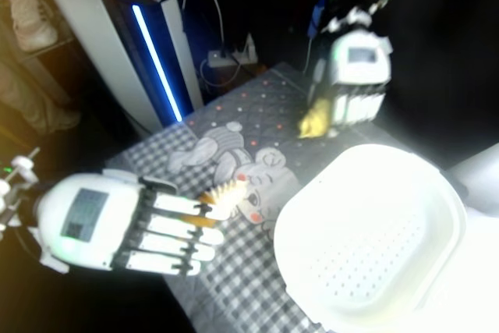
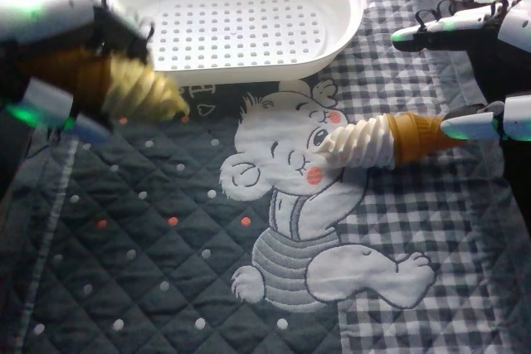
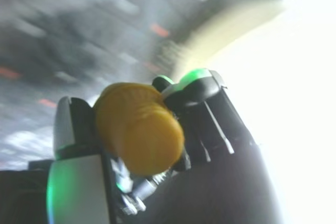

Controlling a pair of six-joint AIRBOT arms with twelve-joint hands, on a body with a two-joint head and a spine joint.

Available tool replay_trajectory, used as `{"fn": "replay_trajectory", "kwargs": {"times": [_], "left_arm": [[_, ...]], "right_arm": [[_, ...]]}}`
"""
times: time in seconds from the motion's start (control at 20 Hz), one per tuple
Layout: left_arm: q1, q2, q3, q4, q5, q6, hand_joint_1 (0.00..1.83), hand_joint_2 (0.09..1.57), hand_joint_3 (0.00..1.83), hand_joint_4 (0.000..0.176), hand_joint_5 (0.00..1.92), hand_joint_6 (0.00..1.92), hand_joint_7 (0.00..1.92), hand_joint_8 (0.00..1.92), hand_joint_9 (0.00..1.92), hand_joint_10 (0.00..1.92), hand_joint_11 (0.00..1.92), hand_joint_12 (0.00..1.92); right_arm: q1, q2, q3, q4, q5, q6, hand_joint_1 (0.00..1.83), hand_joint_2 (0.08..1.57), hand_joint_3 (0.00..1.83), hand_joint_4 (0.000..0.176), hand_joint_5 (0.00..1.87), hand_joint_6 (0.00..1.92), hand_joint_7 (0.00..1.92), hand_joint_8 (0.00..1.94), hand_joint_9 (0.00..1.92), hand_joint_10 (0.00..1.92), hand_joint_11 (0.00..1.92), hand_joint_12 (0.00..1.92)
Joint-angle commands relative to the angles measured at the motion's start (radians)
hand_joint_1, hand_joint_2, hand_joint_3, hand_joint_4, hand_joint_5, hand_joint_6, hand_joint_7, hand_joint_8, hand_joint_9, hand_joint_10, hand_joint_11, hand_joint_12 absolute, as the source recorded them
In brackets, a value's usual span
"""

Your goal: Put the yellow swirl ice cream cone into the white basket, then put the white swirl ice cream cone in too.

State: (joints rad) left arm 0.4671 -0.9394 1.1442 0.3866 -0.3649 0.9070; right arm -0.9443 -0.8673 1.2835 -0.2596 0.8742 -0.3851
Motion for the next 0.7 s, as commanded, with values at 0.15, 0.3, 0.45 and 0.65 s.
{"fn": "replay_trajectory", "kwargs": {"times": [0.15,0.3,0.45,0.65], "left_arm": [[-0.114,-0.045,0.041,-0.143,-0.164,0.153,1.29,1.04,0.00,0.000,1.36,0.10,1.08,1.06,1.04,1.14,0.87,1.48],[-0.152,-0.144,0.167,-0.232,-0.084,0.167,1.28,1.01,0.00,0.000,1.23,0.49,1.27,0.57,1.19,0.44,0.88,1.05],[-0.155,-0.263,0.331,-0.315,0.044,0.166,1.27,1.01,0.00,0.023,1.23,0.52,1.22,0.63,1.22,0.29,0.89,0.96],[-0.168,-0.394,0.502,-0.366,0.169,0.166,1.04,0.94,0.00,0.000,0.77,0.01,1.05,0.06,1.13,0.13,0.74,1.23]], "right_arm": [[0.014,-0.013,0.010,0.039,0.105,0.007,0.80,1.10,0.00,0.061,0.38,0.00,0.46,0.00,0.54,0.00,0.26,0.90],[0.014,-0.025,0.022,0.035,0.105,0.018,0.75,1.10,0.00,0.048,0.40,0.01,0.49,0.01,0.59,0.02,0.33,0.92],[0.014,-0.037,0.034,0.018,0.108,0.035,0.75,1.10,0.00,0.024,0.41,0.00,0.51,0.00,0.57,0.00,0.30,0.86],[0.014,-0.057,0.054,-0.045,0.170,0.165,0.75,1.12,0.00,0.019,0.42,0.00,0.50,0.01,0.54,0.01,0.32,0.62]]}}
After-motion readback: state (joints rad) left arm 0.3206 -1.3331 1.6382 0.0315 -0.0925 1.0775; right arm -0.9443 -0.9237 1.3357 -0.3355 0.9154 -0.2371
